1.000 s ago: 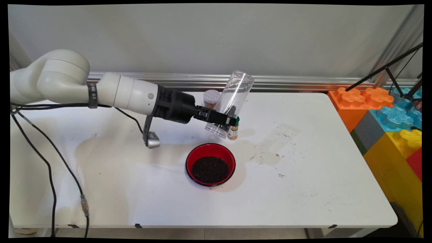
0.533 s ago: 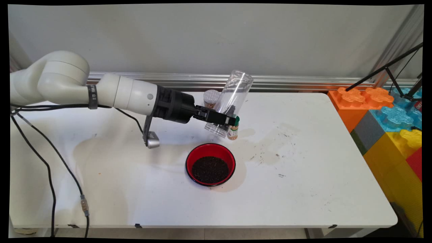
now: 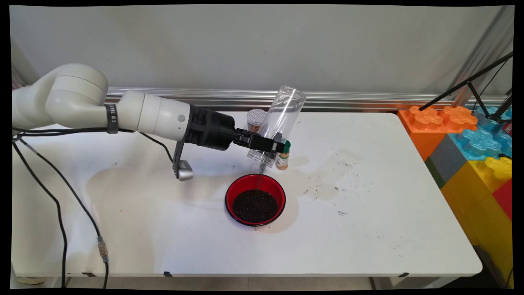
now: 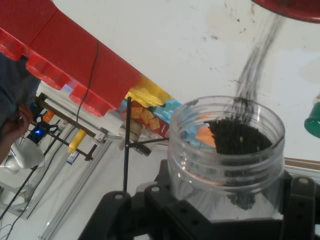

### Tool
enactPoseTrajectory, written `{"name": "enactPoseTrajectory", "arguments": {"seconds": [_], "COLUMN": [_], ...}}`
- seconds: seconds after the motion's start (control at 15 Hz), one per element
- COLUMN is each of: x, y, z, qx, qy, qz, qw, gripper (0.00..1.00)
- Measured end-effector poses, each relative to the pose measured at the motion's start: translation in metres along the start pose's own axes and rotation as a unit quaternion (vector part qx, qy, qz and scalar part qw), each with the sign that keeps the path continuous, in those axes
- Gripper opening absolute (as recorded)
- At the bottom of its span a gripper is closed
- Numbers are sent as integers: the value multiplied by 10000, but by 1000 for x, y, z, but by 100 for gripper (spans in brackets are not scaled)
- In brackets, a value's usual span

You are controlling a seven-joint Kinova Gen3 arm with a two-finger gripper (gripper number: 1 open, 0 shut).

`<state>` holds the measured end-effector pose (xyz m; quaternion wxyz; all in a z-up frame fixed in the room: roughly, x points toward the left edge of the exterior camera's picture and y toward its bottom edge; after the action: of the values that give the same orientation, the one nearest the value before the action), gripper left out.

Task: Pour the black seasoning powder in the red bowl

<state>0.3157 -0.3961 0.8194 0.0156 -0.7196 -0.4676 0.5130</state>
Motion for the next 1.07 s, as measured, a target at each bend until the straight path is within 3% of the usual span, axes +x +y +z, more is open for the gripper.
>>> {"name": "enactPoseTrajectory", "arguments": {"seconds": [1.07], "x": [-1], "y": [2], "z": [-2], "qx": [-21], "qy": [-6], "qz": [-41], "qw": [10000], "gripper": [0]}}
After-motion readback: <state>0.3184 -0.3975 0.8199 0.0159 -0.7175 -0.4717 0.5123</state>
